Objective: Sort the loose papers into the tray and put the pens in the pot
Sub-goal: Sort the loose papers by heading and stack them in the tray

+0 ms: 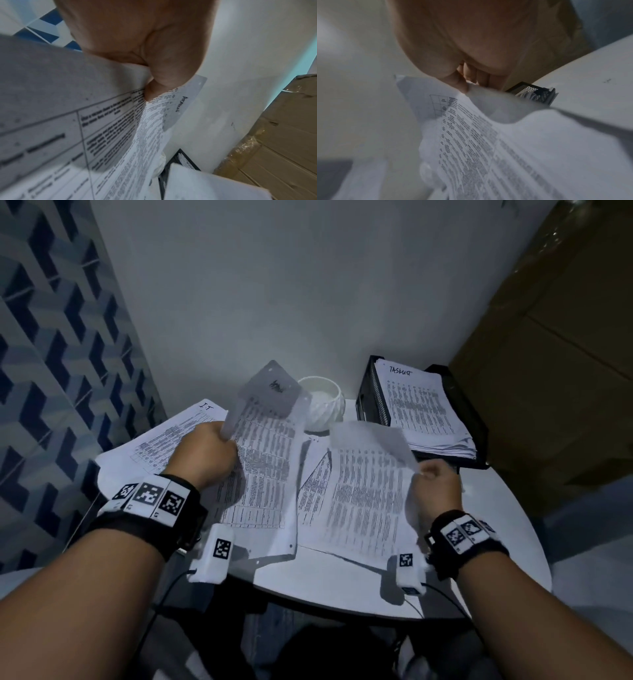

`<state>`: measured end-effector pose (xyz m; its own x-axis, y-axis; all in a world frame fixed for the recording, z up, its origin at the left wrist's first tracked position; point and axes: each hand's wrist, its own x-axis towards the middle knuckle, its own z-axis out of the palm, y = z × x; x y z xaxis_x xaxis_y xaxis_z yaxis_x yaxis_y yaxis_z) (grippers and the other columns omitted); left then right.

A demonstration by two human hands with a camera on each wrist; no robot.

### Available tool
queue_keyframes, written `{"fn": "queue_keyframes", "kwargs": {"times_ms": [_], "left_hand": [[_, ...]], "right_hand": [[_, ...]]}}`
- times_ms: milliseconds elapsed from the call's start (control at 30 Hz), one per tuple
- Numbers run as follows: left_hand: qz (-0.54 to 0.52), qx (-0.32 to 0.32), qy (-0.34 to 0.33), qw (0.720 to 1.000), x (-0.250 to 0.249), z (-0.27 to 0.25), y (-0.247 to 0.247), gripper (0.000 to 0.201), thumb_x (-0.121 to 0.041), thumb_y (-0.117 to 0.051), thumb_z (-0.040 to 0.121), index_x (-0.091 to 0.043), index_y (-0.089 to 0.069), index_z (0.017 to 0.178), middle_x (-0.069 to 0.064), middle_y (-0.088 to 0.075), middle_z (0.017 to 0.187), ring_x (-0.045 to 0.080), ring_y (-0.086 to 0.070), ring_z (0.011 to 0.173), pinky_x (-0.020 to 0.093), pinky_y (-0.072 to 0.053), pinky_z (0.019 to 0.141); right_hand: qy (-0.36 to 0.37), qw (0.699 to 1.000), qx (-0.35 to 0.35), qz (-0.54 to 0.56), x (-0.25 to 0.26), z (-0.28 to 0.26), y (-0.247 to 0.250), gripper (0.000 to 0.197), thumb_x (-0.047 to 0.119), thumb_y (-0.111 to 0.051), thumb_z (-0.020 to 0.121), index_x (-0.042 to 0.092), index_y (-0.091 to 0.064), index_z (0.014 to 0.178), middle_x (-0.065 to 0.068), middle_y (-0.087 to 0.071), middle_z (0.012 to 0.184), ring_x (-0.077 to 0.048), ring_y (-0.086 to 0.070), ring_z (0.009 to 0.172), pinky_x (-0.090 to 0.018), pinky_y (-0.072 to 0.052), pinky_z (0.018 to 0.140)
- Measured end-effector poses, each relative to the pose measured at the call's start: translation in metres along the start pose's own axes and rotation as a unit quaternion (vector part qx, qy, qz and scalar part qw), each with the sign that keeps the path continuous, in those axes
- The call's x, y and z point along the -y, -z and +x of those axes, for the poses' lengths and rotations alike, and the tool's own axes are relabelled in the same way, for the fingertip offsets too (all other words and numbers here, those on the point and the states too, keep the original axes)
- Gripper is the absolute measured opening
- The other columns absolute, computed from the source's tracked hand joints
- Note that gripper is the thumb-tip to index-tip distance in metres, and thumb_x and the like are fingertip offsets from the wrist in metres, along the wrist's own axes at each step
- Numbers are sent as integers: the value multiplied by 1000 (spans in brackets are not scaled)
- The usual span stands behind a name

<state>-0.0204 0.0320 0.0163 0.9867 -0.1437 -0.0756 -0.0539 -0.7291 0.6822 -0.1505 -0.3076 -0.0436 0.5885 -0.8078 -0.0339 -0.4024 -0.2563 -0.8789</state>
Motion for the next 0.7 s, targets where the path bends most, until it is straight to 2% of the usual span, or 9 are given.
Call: {"fn": "queue_keyframes", "kwargs": {"times_ms": [67,133,200,267,367,433,500,567,700], "left_hand": [[9,-10,-5,1000,2,0,2,16,-11,-49,93,-13,-59,81,7,-64,79,36,-61,83,36,-44,68],[15,-16,-14,1000,2,-1,1,18,-10,-48,93,-14,-58,78,6,-63,79,36,-60,83,35,-43,69],[6,-10,-23,1000,-1,-4,-2,21,-11,-49,94,-18,-56,75,2,-63,78,32,-59,82,35,-42,68],[-10,9,-43,999,-5,-7,-8,24,-14,-50,96,-21,-55,74,1,-63,78,29,-59,80,34,-42,66],[-11,35,-83,996,-9,-13,-15,22,-15,-51,99,-16,-54,77,3,-64,79,25,-58,78,31,-40,66],[-34,51,-96,994,-11,-14,-20,25,-15,-53,100,-17,-55,76,0,-63,77,22,-57,77,29,-41,67],[-108,75,-83,988,-13,-16,-26,21,-20,-56,99,-13,-66,82,4,-72,84,27,-65,84,35,-51,79],[-178,100,-54,977,-18,-19,-31,24,-25,-56,99,-7,-70,93,13,-76,94,32,-70,88,44,-54,88],[-294,130,-15,947,-30,-28,-37,38,-34,-52,100,-1,-70,94,13,-75,85,31,-69,81,38,-52,82]], "right_hand": [[-18,997,-9,79,14,-6,16,22,-7,-46,97,8,-62,102,-5,-62,81,-13,-56,61,-14,-44,47],[-32,992,-12,122,21,-8,26,26,-11,-43,94,8,-62,93,-2,-54,69,-8,-48,47,-10,-33,37],[-54,987,-10,152,23,-3,27,31,-13,-42,89,12,-55,75,1,-43,59,-15,-38,46,-12,-27,37],[-92,976,13,197,25,1,25,39,-14,-42,88,16,-45,64,7,-35,48,-13,-29,41,-16,-26,40],[-103,970,65,209,31,-4,18,38,-11,-44,90,18,-47,65,5,-35,49,-10,-24,35,-23,-21,45],[-92,966,93,223,32,-8,11,34,-10,-48,92,14,-53,68,-4,-51,59,-13,-44,40,-22,-34,45],[-92,956,115,252,32,-13,2,19,-7,-54,94,4,-68,87,-16,-75,83,-27,-74,70,-37,-61,65],[-101,950,122,269,31,-19,-7,10,-3,-58,96,1,-68,96,-20,-77,97,-33,-76,85,-46,-63,73],[-112,945,136,276,28,-28,-28,9,0,-57,98,4,-64,95,-15,-75,86,-21,-74,66,-31,-57,55]]}}
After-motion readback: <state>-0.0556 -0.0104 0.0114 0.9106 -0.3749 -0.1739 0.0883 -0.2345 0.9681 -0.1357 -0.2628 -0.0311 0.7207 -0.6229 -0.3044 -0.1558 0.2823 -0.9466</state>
